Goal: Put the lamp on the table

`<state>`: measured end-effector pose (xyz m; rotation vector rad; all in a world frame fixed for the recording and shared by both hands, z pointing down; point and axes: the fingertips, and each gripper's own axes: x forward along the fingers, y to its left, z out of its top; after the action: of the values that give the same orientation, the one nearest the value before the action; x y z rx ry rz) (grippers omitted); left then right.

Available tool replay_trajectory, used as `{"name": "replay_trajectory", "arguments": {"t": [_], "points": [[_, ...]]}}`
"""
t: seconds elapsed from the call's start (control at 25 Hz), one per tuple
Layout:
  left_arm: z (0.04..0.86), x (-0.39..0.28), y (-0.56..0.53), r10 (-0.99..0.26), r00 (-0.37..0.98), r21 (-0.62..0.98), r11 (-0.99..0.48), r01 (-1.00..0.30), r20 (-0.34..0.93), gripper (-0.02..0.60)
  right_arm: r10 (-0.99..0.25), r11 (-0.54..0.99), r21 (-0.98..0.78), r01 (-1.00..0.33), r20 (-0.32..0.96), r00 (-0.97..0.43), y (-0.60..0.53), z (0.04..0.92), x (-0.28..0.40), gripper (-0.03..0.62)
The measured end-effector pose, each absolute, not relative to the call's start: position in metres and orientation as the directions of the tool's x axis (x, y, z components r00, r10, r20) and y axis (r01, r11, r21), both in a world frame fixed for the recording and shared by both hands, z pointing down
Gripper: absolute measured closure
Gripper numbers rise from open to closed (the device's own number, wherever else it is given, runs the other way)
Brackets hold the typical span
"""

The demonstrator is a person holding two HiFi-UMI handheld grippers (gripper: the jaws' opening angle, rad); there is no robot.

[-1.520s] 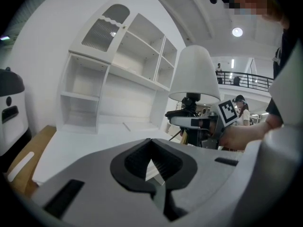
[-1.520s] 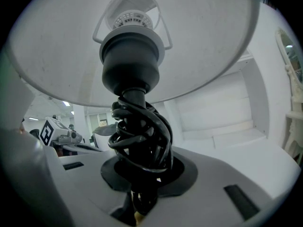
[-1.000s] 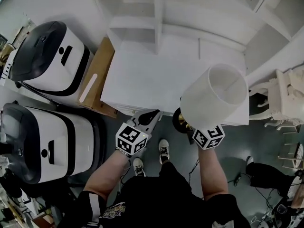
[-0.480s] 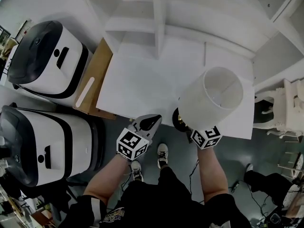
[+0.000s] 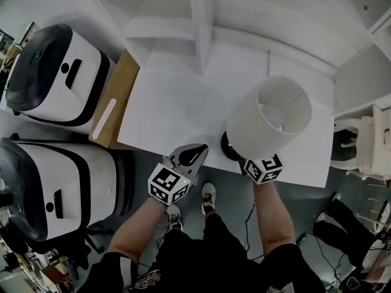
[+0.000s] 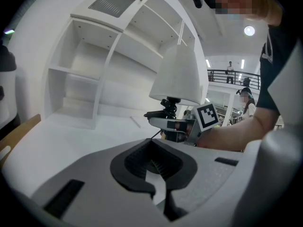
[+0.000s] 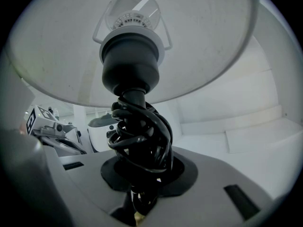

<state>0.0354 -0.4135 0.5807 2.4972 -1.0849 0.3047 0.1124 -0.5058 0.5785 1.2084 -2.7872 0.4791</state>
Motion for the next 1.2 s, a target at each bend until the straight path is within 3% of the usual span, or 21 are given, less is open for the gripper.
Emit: {"name": "replay_trajectory", "arguments": {"t": [1.2], "points": [[0.603, 0.024, -0.426, -0.673, 0.639, 0.296, -0.566, -0.769, 0.373, 0.575, -0.725, 0.645, -0.21, -0.735, 0.135, -0.675, -0.539, 0.6, 0.101, 0.503]]}}
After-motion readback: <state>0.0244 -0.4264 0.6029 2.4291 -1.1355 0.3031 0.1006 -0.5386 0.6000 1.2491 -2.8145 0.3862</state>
